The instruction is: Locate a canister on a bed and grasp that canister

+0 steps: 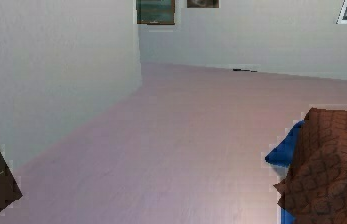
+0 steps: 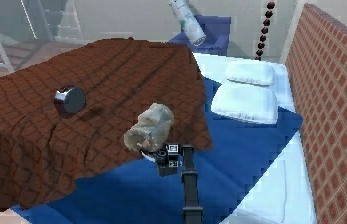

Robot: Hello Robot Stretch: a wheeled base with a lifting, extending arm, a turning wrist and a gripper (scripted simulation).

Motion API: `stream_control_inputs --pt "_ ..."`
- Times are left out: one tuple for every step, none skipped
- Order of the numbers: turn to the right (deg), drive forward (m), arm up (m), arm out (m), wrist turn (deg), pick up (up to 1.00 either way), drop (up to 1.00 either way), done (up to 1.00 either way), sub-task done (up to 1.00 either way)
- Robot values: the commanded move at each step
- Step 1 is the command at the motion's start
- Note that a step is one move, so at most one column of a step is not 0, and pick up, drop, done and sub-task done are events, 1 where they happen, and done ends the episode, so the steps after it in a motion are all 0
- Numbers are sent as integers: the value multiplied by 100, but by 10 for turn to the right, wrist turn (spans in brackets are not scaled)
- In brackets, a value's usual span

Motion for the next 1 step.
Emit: stream_control_inputs --pt "0 0 10 0 0 0 0 0 0"
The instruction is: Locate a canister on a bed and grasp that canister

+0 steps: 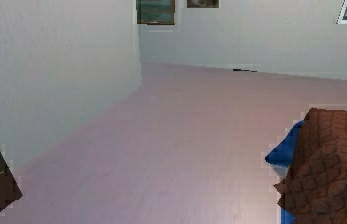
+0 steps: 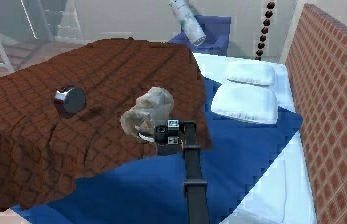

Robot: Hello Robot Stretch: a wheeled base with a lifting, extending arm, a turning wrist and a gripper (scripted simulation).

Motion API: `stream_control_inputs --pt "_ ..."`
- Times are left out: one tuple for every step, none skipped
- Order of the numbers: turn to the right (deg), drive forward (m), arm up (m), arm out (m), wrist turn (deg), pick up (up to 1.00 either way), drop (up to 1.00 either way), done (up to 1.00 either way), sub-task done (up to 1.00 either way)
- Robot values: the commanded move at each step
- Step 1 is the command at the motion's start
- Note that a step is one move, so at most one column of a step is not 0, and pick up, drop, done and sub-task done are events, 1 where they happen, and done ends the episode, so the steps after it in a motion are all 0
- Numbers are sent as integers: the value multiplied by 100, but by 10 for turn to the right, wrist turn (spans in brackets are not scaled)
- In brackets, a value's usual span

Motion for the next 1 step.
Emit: stream_control_inputs --pt "0 0 0 0 0 0 0 100 0"
